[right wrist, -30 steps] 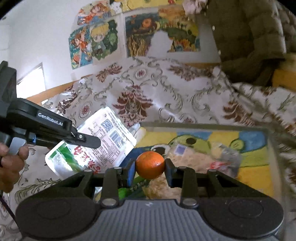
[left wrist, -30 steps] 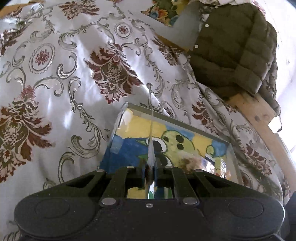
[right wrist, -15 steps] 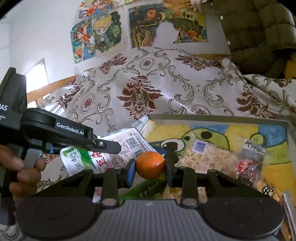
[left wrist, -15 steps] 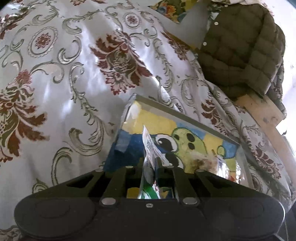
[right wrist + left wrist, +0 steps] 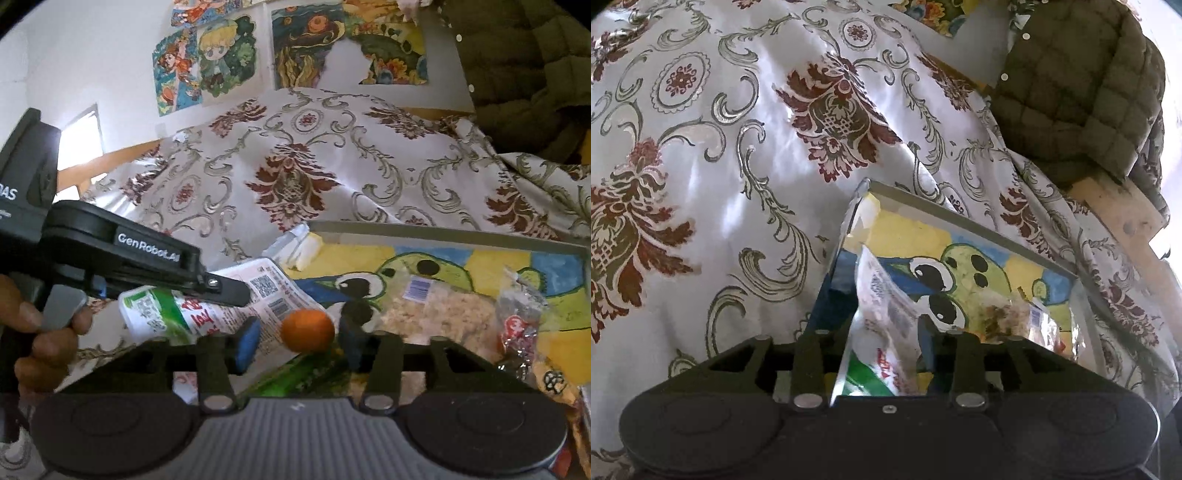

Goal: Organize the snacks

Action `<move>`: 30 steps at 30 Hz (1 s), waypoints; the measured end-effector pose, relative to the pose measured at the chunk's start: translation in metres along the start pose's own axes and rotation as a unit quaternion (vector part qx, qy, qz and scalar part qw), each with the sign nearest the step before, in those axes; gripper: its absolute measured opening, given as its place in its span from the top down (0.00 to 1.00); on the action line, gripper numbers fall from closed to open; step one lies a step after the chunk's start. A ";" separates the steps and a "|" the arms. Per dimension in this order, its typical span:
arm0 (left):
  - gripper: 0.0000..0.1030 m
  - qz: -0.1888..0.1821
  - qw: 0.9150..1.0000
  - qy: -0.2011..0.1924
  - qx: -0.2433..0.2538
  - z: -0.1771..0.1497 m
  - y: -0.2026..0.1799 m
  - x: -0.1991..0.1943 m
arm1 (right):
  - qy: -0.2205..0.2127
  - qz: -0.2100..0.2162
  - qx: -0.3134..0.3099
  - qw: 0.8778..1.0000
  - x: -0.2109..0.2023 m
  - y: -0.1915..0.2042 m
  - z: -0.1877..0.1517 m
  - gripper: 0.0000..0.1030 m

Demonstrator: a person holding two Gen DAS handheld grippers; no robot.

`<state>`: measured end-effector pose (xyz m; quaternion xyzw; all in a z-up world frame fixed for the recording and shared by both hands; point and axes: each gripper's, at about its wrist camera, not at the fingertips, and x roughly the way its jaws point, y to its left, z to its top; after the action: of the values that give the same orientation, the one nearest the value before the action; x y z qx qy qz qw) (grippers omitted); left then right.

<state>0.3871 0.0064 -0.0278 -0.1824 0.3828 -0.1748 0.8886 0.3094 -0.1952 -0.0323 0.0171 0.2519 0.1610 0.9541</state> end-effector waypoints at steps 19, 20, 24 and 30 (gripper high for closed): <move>0.07 0.065 0.994 -0.084 0.009 -0.002 -0.018 -0.050 | -0.033 -0.046 0.004 0.998 -0.046 0.002 0.019 0.16; 0.06 0.067 0.994 -0.088 0.009 -0.004 -0.019 -0.055 | -0.038 -0.053 0.008 0.998 -0.051 0.001 0.021 0.13; 0.01 0.080 0.990 -0.119 0.013 -0.010 -0.026 -0.077 | -0.051 -0.081 0.015 0.995 -0.070 0.000 0.029 0.06; 0.01 0.092 0.984 -0.152 0.026 -0.024 -0.042 -0.110 | -0.074 -0.112 0.029 0.990 -0.108 -0.002 0.037 0.00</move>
<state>0.2908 0.0145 0.0436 -0.1476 0.2536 -0.0721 0.9532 0.2392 -0.2292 0.0517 0.0283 0.1851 0.0440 0.9813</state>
